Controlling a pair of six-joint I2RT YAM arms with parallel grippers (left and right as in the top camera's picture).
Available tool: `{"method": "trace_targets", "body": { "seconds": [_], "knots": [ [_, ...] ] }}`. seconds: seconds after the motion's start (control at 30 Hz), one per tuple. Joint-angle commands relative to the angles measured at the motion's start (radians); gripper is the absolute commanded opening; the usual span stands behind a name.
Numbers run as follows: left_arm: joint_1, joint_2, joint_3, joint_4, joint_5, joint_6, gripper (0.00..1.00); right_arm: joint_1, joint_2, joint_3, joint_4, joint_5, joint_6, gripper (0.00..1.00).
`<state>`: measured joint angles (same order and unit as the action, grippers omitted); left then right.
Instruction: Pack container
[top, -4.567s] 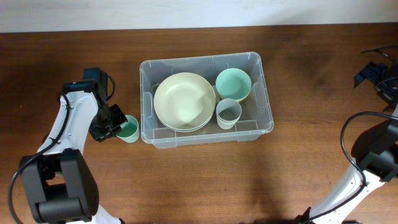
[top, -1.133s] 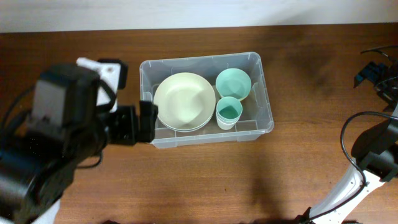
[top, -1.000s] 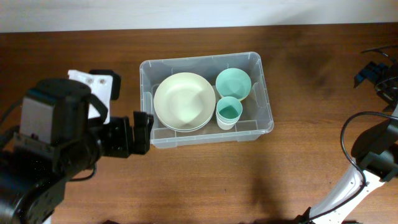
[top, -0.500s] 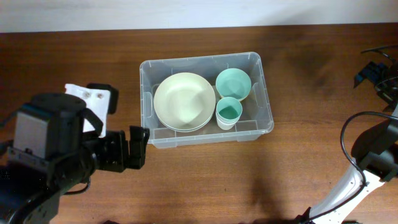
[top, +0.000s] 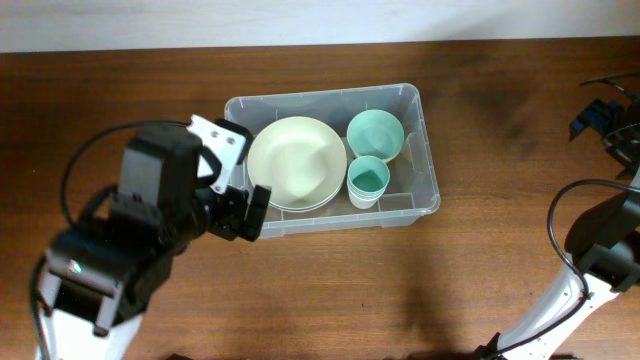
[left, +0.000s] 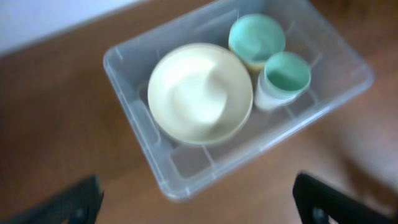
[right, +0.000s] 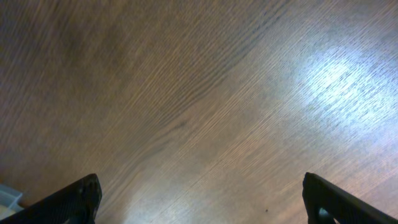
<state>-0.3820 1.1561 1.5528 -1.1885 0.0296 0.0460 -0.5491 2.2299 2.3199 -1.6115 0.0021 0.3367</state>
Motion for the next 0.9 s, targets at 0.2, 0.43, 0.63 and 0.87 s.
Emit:
{"method": "trace_targets", "body": {
  "seconds": [0.2, 0.43, 0.63, 0.87],
  "knots": [
    [0.166, -0.418, -0.656, 0.544, 0.109, 0.128, 1.0, -0.001, -0.031, -0.004, 0.001, 0.002, 0.005, 0.99],
    [0.249, -0.746, -1.064, 0.946, 0.15, 0.128, 1.0, -0.001, -0.031, -0.004, 0.001, 0.002, 0.005, 0.99],
    [0.263, -0.909, -1.256, 1.208, 0.15, 0.129, 1.0, -0.001, -0.031, -0.004, 0.001, 0.002, 0.005, 0.99],
    [0.299, -1.038, -1.368, 1.364, 0.151, 0.129, 1.0, -0.001, -0.031, -0.004, 0.001, 0.002, 0.005, 0.99]
  ]
}}
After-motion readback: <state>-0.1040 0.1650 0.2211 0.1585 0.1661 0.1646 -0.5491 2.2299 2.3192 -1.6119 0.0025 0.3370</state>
